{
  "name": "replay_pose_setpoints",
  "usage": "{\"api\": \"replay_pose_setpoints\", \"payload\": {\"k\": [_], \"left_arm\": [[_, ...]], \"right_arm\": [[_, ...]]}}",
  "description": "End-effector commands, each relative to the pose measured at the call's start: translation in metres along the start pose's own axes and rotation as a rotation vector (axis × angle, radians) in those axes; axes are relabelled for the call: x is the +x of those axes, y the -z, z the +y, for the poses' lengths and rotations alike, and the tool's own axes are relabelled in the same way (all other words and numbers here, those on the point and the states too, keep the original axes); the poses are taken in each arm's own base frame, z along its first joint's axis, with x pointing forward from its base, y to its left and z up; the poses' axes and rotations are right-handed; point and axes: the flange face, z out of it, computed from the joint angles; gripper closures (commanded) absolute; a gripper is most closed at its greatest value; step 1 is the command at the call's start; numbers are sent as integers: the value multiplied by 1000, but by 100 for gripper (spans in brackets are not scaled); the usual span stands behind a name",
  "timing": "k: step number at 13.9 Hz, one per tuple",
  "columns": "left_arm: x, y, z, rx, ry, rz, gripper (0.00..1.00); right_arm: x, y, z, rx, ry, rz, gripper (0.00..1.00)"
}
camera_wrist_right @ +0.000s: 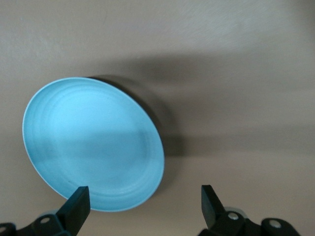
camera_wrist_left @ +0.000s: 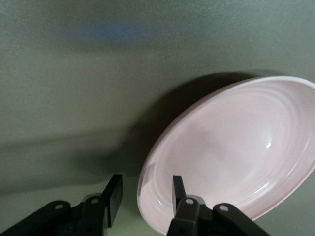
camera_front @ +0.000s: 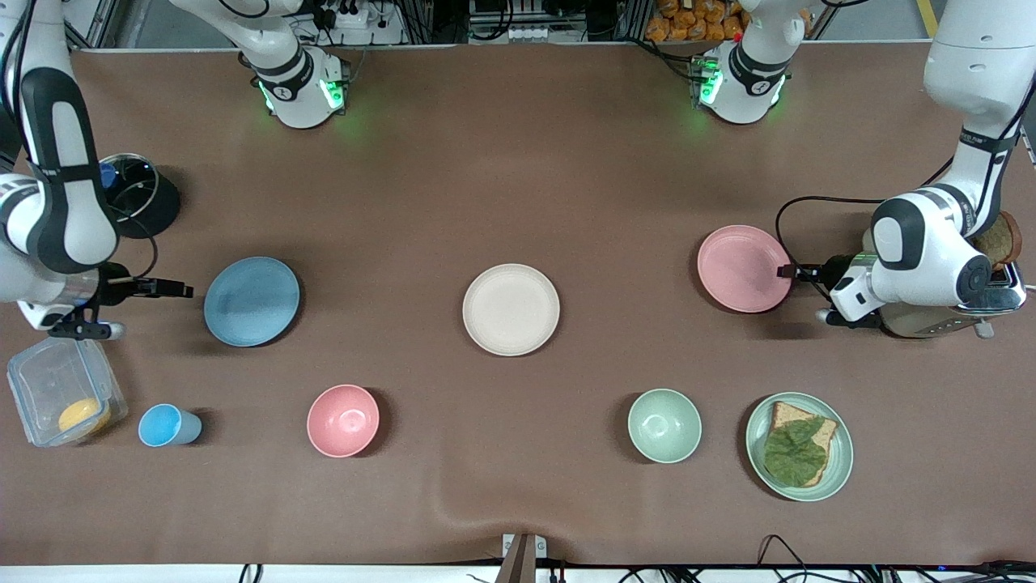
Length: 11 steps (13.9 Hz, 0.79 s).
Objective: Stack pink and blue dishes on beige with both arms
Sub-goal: 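Grasp the pink plate with the left gripper while the right gripper grasps the blue plate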
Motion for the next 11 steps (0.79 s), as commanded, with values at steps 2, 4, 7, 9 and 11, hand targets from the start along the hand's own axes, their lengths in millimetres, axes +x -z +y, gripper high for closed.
{"api": "replay_pose_setpoints", "payload": {"k": [2,4,7,9,11], "left_arm": [[6,-4,3,-21,-10,1,91],[7,-4,8,-18,-19,-2,100],[10,2,14,-19,-33,0,100],[17,21,45,-15,-82,31,100],[26,49,87,-26,-122,23,100]], "right_arm": [[7,-44,22,82,26,-7,0],[10,-60,30,104,17,-14,0],[10,-72,29,127,7,-24,0],[10,-80,29,140,-3,-32,12],[10,-80,28,152,-6,-32,48]]}}
